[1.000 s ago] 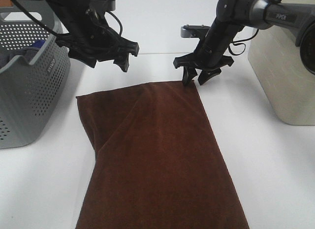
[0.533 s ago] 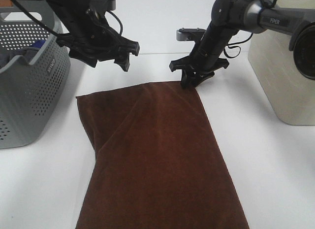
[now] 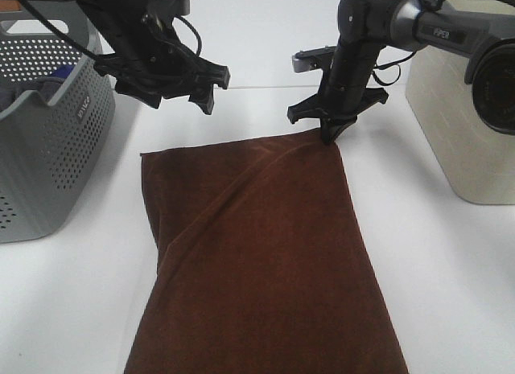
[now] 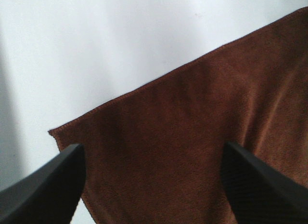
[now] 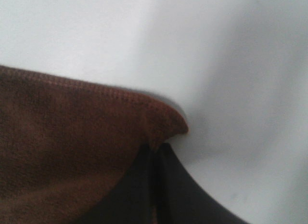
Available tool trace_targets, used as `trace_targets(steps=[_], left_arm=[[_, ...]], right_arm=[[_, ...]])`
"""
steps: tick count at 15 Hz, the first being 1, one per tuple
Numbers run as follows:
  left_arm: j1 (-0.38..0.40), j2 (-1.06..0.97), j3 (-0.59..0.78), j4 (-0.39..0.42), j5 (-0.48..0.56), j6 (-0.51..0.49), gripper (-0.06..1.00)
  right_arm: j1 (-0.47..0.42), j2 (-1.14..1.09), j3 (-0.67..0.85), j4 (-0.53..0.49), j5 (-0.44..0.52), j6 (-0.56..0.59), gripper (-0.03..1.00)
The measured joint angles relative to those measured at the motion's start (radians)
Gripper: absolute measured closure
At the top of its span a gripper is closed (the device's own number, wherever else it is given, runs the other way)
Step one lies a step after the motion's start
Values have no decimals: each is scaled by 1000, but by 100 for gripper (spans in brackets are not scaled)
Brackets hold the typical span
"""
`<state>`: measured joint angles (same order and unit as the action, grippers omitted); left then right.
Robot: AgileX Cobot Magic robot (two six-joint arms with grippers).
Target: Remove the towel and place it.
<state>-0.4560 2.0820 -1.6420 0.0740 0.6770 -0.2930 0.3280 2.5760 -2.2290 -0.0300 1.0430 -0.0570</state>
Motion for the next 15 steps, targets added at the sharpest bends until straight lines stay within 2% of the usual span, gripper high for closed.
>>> trace_targets(steps=[4,6,8,11,13,15], left_arm=[[0,62,-33,-8,-24,0,21],[0,131,-100,-9,-24,0,21],[2,201,-195,-9,-3,0,21],[20,313,-371,-12,65,0,21],[50,400,-497,-13,172,0,24],[70,448,-548,-13,250,0,28]], right_arm=[[-2,0,-89,-86,57,36,97],[-5,0,-98,-123,72,49,97],[-32,0,-98,-112,81,66,97],[-64,0,-98,-88,82,70,97],[-64,0,-98,-81,79,70,97],[-64,0,-98,-80,74,70,97]])
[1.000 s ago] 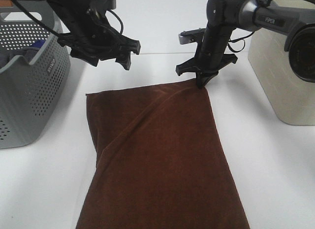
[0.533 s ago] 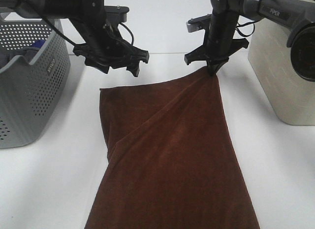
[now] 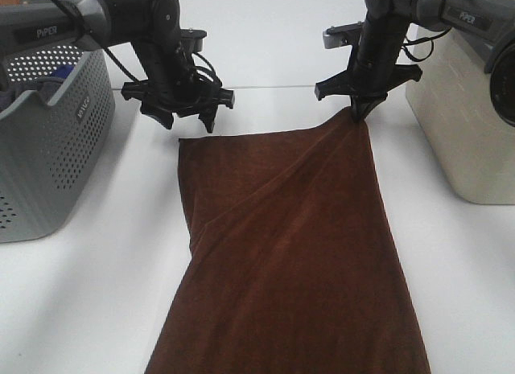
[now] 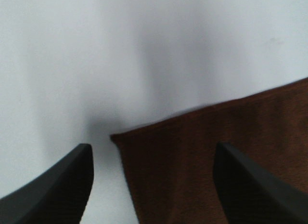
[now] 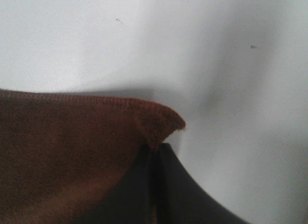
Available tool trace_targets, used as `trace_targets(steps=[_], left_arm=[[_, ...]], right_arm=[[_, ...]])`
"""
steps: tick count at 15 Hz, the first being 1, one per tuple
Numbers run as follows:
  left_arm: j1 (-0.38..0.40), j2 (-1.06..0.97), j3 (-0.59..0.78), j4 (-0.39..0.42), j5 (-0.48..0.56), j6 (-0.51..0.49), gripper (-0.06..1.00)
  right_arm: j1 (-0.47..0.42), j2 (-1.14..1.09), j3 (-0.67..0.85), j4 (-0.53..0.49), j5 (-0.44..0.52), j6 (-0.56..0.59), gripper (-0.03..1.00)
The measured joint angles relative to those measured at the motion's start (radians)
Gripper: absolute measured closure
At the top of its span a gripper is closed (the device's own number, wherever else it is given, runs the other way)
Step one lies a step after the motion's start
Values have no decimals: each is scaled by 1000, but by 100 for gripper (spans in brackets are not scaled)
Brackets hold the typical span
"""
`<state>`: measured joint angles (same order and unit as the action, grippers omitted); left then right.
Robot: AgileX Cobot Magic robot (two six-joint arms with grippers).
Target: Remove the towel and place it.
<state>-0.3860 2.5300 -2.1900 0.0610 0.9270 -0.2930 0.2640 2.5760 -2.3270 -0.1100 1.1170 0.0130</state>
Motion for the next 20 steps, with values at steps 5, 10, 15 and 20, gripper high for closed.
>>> trace_targets(steps=[5,10,15,20], left_arm=[[11,41,-17,-1,29,-18,35],[11,62,-17,-7,9,-19,37],[11,78,-32,0,-13,-22,56],[10,100,-94,17,-6,11,93]], right_arm=[[0,0,0,6,-3,0,97],[0,0,0,7,-3,0,97],[0,0,0,16,-3,0,97],[0,0,0,23,-3,0,97]])
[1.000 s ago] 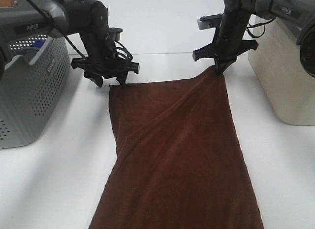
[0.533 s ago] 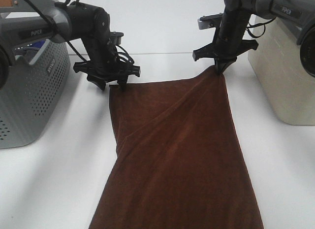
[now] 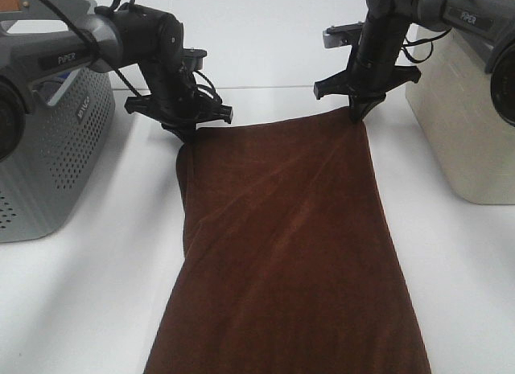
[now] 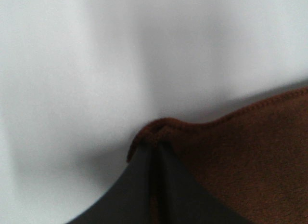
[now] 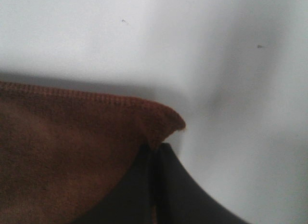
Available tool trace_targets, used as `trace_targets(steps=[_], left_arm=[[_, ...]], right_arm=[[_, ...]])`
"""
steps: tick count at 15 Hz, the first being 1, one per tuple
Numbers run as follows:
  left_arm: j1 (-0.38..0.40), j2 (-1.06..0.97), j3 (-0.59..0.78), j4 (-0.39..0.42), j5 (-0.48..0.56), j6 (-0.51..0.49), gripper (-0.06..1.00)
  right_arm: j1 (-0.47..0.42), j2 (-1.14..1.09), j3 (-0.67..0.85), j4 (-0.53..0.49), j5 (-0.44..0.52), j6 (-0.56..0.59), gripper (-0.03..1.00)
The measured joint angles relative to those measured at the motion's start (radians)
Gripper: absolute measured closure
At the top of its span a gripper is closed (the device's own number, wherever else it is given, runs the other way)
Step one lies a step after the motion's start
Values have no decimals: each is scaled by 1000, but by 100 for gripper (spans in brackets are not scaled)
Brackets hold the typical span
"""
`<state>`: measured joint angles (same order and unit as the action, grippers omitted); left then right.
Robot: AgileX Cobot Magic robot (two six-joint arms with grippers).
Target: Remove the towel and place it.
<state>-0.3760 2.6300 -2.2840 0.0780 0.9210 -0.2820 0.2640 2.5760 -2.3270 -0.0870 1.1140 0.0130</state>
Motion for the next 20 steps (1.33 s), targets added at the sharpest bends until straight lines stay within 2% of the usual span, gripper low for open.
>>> trace_targets(steps=[3,7,12,15,18,20], left_arm=[[1,9,-86,31,-31,8,93],[1,9,-128,113,-184,12,93],[1,9,-134,303,-326,12,93],[1,9,-135,395,-457,12,93],[6,11,-136,434,-564,5,93],[22,20,-136,436,-589,-43,93]], right_arm=[[0,0,-19,-34,-22,0,97],[0,0,-73,-53,-100,-26,97],[0,0,-73,-87,-254,-45,97],[0,0,-73,-93,-369,-79,97],[0,0,-73,-126,-455,-80,97],[0,4,-73,-132,-507,-80,97]])
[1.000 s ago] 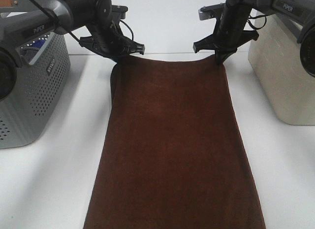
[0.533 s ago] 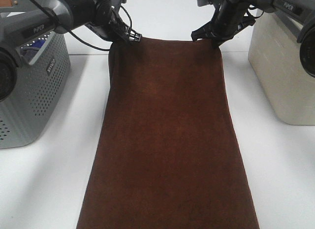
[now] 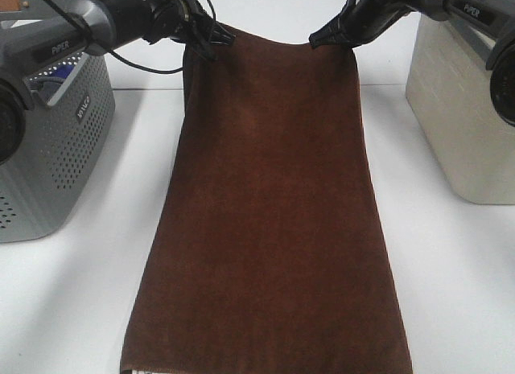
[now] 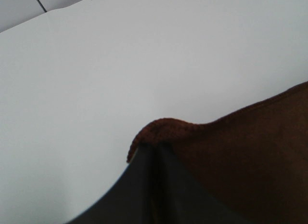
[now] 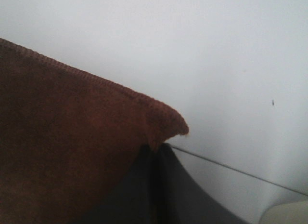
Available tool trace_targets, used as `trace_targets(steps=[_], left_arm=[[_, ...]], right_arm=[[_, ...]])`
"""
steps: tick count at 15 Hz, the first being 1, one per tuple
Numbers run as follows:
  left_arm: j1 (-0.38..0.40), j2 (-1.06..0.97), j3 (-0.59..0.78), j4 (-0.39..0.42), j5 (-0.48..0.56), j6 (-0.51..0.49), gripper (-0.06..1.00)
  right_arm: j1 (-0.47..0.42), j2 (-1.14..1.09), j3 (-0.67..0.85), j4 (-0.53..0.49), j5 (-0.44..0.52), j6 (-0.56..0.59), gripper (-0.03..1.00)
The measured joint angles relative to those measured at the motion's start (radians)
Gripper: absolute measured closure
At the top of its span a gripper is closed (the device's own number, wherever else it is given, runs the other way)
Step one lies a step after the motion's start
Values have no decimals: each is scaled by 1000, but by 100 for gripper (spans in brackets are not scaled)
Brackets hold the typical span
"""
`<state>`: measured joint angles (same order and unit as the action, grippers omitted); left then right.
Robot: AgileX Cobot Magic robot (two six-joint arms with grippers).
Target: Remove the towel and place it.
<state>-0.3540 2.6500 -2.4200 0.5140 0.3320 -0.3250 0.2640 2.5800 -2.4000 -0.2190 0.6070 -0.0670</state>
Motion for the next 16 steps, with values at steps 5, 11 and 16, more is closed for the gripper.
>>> trace_targets(steps=[5,11,16], left_arm=[[31,37,0,-1,-41,-88,93],[31,79,0,-9,-16,-91,71],[26,76,0,26,-18,-91,16]], right_arm=[[0,61,0,-13,-98,1,97],[0,86,1,-27,-142,37,78],[0,92,1,-41,-157,117,32]])
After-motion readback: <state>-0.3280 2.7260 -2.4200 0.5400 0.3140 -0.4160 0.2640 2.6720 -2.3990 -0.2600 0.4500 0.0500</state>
